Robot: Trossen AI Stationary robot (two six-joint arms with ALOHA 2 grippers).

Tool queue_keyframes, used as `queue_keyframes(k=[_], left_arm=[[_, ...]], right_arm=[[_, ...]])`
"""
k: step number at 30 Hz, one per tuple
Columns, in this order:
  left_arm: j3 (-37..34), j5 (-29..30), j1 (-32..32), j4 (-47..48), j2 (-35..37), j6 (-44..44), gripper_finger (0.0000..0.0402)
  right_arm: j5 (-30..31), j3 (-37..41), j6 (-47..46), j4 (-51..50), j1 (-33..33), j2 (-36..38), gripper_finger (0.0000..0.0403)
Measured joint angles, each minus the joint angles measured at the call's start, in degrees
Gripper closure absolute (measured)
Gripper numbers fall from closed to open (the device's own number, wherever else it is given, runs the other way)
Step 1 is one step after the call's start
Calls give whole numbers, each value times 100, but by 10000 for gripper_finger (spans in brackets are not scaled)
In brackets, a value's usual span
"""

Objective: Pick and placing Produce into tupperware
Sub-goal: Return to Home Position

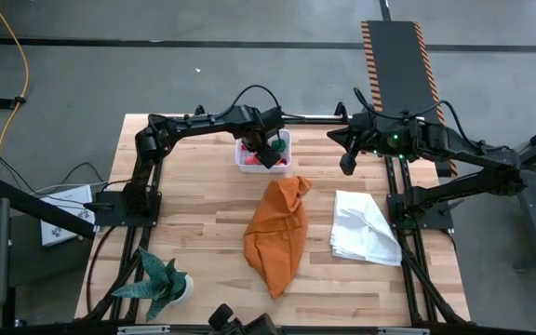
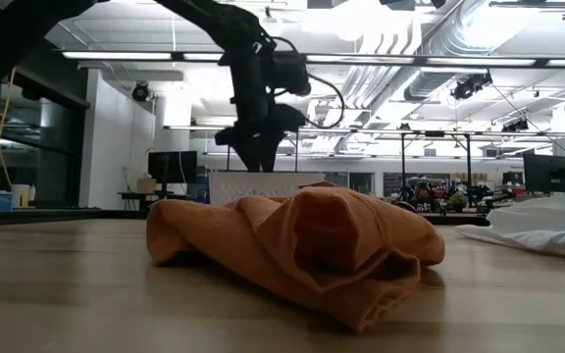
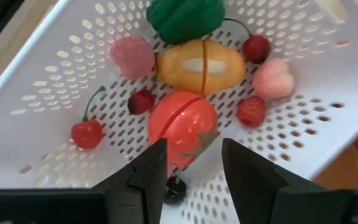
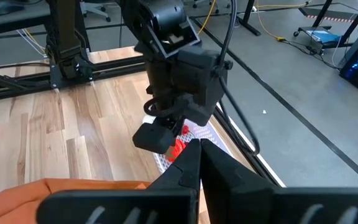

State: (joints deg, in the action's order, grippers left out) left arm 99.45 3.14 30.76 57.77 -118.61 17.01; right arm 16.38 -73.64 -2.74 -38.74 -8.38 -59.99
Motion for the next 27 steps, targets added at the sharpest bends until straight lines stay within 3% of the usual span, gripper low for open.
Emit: queue_keyframes(k=[9, 15, 19, 22, 27], left_arm=[[1084, -33, 2, 560, 11, 18, 259], [2525, -28, 2, 1553, 11, -104, 263], [3578, -26, 2, 2324, 41, -498, 292], [3135, -148, 44, 2200, 648, -637, 325], [3089, -207, 114, 2675, 1332, -603, 389]], right_arm=[[-2, 0, 9, -137, 0, 39, 402], [-3, 0, -29, -390, 0, 198, 402], [-2, 0, -29, -446, 0, 369, 402], [-2, 0, -29, -508, 2, 530, 402], [-2, 0, -104, -702, 2, 837, 402]])
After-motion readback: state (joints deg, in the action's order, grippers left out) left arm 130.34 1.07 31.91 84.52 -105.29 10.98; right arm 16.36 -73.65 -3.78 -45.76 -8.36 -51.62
